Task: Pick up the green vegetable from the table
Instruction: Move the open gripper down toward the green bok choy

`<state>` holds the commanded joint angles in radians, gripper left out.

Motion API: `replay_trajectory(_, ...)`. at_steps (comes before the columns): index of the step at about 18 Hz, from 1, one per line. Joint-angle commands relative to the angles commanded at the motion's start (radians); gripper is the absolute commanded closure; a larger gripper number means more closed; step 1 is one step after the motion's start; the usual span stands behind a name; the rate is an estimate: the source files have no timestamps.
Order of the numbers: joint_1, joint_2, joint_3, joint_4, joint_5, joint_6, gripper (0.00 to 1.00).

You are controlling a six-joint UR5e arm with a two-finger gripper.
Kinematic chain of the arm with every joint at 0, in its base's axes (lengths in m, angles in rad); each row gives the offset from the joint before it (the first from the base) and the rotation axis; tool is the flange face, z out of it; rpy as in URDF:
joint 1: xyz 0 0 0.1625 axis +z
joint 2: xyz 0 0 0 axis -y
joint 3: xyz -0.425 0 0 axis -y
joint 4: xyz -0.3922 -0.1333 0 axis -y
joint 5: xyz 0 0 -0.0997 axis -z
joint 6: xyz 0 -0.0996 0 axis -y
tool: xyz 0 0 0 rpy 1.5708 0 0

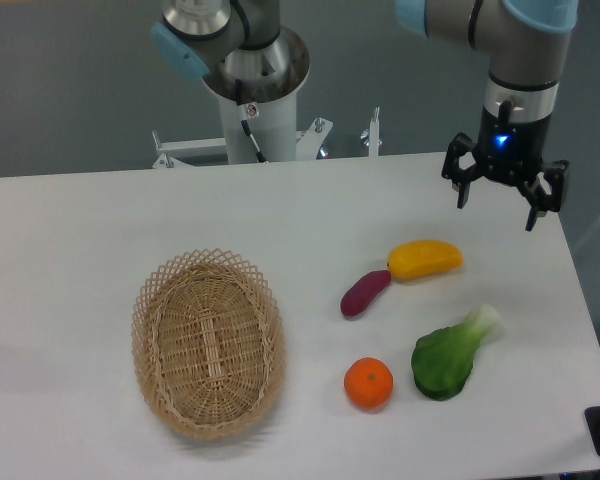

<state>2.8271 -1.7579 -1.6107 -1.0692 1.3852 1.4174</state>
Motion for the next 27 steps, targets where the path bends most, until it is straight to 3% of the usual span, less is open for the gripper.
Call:
replay_trajectory(14, 0.006, -0.020, -0.005, 0.025, -0.002, 0.029, 0.00)
replay_trajectory(20, 0.011, -0.054, -0.014, 0.026, 0.000, 0.133, 0.00)
replay_trajectory(23, 0.017, -0.098, -0.006, 0.026, -0.002, 0.189, 0.00)
replay_trajectory(27, 0.003, -0.215, 0.032, 0.057, 0.015, 0.189, 0.00)
